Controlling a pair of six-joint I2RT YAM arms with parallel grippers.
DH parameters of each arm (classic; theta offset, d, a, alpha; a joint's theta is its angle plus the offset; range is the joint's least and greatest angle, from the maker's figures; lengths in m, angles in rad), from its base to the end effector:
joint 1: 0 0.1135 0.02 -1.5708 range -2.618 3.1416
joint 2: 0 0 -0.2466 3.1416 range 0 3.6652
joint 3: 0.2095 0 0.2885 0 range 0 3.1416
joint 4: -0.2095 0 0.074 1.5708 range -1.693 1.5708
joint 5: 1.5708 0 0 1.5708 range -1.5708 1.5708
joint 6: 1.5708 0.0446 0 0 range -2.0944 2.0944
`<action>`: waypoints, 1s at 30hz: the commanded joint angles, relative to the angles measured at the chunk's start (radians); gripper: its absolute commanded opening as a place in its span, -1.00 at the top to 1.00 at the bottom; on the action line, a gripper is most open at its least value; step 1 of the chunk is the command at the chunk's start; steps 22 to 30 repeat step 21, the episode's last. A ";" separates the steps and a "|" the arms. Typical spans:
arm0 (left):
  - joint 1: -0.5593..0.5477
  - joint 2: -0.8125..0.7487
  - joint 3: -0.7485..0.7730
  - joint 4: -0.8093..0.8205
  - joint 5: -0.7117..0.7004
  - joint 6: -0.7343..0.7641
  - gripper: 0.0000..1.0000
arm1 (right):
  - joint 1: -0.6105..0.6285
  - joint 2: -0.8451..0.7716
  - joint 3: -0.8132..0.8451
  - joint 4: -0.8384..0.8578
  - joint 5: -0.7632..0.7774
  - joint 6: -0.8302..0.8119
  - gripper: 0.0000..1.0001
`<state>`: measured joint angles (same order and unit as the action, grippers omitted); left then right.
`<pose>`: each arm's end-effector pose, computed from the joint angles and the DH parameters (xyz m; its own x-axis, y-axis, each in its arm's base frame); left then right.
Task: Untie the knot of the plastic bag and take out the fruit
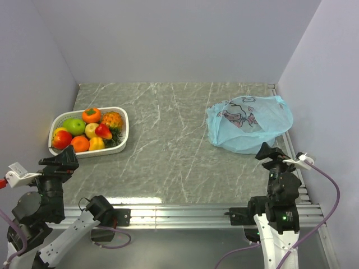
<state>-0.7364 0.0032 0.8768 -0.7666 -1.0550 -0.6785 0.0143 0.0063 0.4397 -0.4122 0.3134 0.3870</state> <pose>0.0290 0.0260 0.3794 0.2559 -0.6498 -0.7158 -0.1913 0.6917 -0.6964 0.1209 -0.0120 0.2905 0.1308 0.3609 -0.9234 0.2648 0.8848 0.3834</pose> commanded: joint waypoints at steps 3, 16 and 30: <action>0.003 -0.083 0.016 -0.016 -0.022 -0.038 -0.99 | -0.004 -0.304 0.010 0.012 -0.033 -0.023 -0.70; 0.003 -0.075 -0.019 0.018 -0.023 -0.024 -0.99 | -0.002 -0.304 0.022 -0.002 -0.019 -0.034 -0.70; 0.003 -0.051 -0.050 0.052 0.021 -0.007 -0.99 | -0.002 -0.304 0.013 0.000 -0.025 -0.023 -0.70</action>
